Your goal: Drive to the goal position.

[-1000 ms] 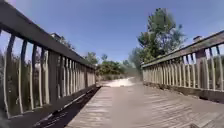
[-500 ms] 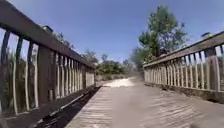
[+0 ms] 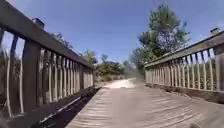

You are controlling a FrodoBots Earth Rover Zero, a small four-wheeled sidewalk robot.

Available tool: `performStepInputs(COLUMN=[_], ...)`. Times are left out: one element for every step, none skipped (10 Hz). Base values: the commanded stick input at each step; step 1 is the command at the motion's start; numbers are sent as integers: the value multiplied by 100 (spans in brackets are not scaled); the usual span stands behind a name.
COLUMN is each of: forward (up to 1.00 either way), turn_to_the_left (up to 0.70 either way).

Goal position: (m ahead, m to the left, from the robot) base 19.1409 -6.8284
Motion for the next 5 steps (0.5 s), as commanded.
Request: performStepInputs(forward=[45,45,45,45,45], turn_to_the_left=[2,2,2,2,2])
